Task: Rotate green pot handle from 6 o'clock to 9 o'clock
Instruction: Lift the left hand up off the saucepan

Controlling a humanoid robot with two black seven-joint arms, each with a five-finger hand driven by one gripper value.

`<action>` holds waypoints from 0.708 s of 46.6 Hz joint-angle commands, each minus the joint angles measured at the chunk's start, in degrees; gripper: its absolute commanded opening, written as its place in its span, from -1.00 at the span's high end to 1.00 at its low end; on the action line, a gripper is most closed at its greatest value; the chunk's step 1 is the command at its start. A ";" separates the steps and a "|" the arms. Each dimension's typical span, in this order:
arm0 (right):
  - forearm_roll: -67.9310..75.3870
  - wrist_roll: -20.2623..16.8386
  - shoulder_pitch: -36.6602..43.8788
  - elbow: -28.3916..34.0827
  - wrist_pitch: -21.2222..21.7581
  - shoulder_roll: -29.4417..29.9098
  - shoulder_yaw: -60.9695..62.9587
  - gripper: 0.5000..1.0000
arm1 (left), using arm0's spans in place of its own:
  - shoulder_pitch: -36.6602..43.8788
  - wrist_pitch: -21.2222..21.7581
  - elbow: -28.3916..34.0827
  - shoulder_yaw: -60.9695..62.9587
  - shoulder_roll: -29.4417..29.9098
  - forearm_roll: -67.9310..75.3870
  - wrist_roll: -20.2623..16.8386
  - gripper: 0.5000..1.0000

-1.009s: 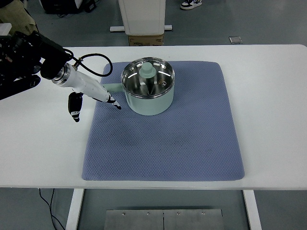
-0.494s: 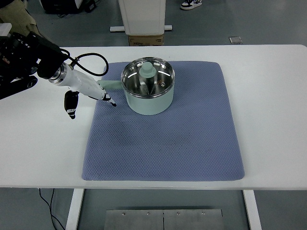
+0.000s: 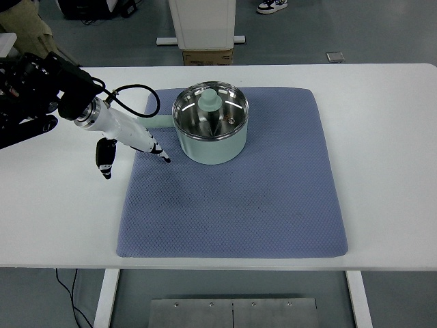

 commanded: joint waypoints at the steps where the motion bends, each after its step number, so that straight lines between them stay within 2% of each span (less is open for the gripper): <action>1: 0.00 -0.01 0.00 0.00 0.00 0.00 0.04 -1.00 | 0.29 -0.30 -1.61 -0.10 -0.05 -1.12 -0.10 -1.00; 11: 0.00 -0.01 0.00 0.00 0.00 0.00 0.04 -1.00 | 1.52 -1.27 -5.04 -0.10 -0.40 -8.77 -0.37 -1.00; 33: 0.00 -0.01 0.00 0.00 0.00 0.00 0.04 -1.00 | 3.11 -1.18 -5.66 -3.08 -2.34 -19.49 -0.98 -1.00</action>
